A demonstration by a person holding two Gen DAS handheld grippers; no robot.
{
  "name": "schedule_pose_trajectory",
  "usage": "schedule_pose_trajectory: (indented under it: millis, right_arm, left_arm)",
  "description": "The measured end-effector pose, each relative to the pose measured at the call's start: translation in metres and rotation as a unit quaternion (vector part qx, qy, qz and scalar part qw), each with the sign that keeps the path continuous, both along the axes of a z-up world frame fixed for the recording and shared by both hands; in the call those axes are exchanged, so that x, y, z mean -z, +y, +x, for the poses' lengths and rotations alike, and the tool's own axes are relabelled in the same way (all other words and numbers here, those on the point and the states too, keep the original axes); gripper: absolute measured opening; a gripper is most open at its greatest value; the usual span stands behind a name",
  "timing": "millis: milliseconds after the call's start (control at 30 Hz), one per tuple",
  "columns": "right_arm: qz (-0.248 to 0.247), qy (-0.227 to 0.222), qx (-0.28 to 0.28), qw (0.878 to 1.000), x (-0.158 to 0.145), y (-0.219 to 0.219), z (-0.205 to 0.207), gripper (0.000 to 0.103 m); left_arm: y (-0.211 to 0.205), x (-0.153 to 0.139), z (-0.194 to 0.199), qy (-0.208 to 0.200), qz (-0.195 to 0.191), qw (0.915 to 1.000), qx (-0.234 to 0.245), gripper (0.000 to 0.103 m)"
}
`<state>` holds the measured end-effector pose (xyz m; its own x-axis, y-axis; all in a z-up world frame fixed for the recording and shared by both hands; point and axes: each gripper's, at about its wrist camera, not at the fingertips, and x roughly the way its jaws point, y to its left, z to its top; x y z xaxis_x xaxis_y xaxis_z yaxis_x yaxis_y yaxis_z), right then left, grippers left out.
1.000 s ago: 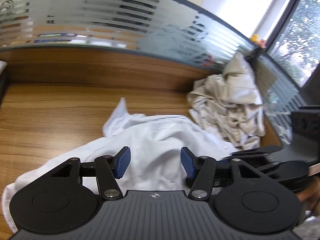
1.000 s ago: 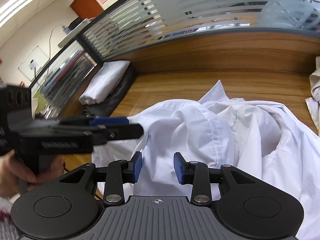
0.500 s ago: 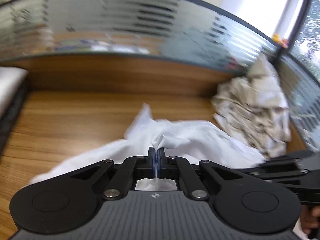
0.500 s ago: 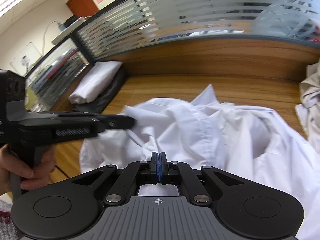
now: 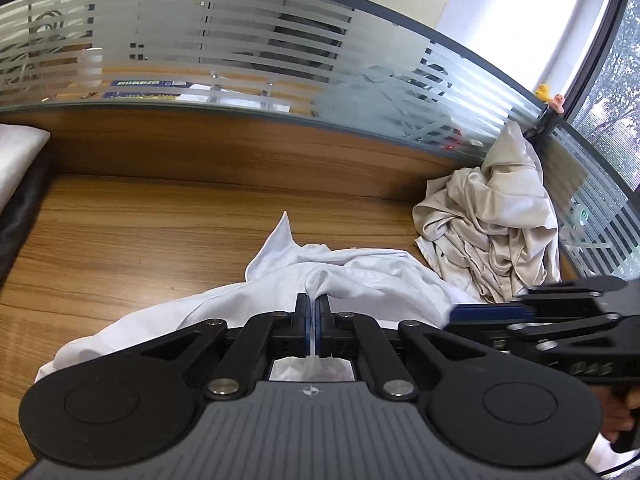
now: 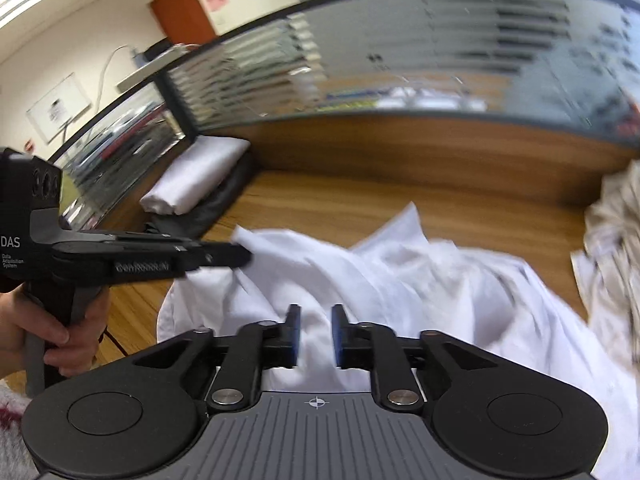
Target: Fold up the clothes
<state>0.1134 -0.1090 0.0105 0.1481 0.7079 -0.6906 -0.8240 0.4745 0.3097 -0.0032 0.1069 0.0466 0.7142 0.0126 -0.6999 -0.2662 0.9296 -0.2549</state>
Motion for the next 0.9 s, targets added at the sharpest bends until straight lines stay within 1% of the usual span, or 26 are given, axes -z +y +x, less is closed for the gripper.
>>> schedule_pose_trajectory:
  millis: [100, 167, 233, 267, 300, 367, 400, 467, 567, 600, 633, 667, 700, 733, 800, 900]
  right_arm:
    - [-0.030, -0.026, -0.032, 0.999, 0.008, 0.025, -0.004, 0.023]
    - [-0.059, -0.043, -0.050, 0.996, 0.017, 0.039, -0.005, 0.023]
    - [-0.077, -0.055, -0.057, 0.994, 0.023, 0.046, -0.006, 0.013]
    - [-0.079, -0.053, -0.052, 0.994, 0.024, 0.047, -0.005, 0.007]
    - [-0.079, -0.049, -0.048, 0.994, 0.025, 0.047, -0.004, 0.007]
    - [-0.065, -0.036, -0.040, 0.996, 0.023, 0.045, -0.002, 0.006]
    - [-0.058, -0.031, -0.035, 0.997, 0.022, 0.044, -0.001, 0.006]
    - [-0.046, -0.024, -0.028, 0.998, 0.020, 0.043, -0.001, 0.005]
    - [-0.023, -0.011, -0.024, 0.999, 0.014, 0.041, -0.003, 0.004]
    - [-0.017, -0.010, -0.024, 1.000, 0.011, 0.040, -0.004, 0.004]
    - [-0.013, -0.012, -0.024, 1.000, 0.009, 0.039, -0.006, 0.004]
    - [-0.010, -0.015, -0.024, 1.000, 0.006, 0.039, -0.008, 0.004]
    - [-0.009, -0.021, -0.022, 0.999, 0.004, 0.038, -0.009, 0.004]
    - [-0.010, -0.028, -0.020, 0.999, 0.003, 0.038, -0.010, 0.004]
    - [-0.018, -0.051, -0.009, 0.998, 0.001, 0.038, -0.009, 0.003]
    - [-0.032, -0.077, 0.020, 0.996, 0.002, 0.033, -0.002, 0.003]
  left_arm:
    - [0.001, 0.000, -0.002, 0.002, 0.000, 1.0000, -0.004, 0.002]
    - [0.004, 0.002, -0.002, 0.009, -0.011, 0.9999, -0.009, 0.004]
    - [0.007, 0.004, -0.003, 0.016, -0.022, 0.9995, -0.015, 0.009]
    - [0.007, 0.004, -0.005, 0.016, -0.026, 0.9994, -0.017, 0.022]
    - [0.005, 0.005, -0.005, 0.017, -0.029, 0.9993, -0.018, 0.038]
    - [0.002, 0.006, -0.006, 0.018, -0.035, 0.9990, -0.020, 0.052]
    - [0.000, 0.008, -0.006, 0.020, -0.041, 0.9988, -0.019, 0.056]
    - [-0.005, 0.014, -0.003, 0.030, -0.049, 0.9982, -0.021, 0.058]
    - [-0.010, 0.027, 0.004, 0.054, -0.040, 0.9973, -0.031, 0.058]
    - [-0.008, 0.031, 0.005, 0.060, -0.045, 0.9966, -0.034, 0.053]
    - [-0.007, 0.033, 0.006, 0.065, -0.047, 0.9962, -0.034, 0.047]
    - [-0.005, 0.035, 0.007, 0.071, -0.049, 0.9957, -0.033, 0.031]
    - [-0.005, 0.035, 0.007, 0.077, -0.043, 0.9956, -0.030, 0.018]
    - [-0.005, 0.036, 0.007, 0.083, -0.034, 0.9956, -0.028, 0.014]
    - [-0.002, 0.035, 0.002, 0.091, -0.022, 0.9953, -0.025, 0.009]
    - [0.004, 0.031, -0.011, 0.103, 0.009, 0.9942, -0.029, 0.007]
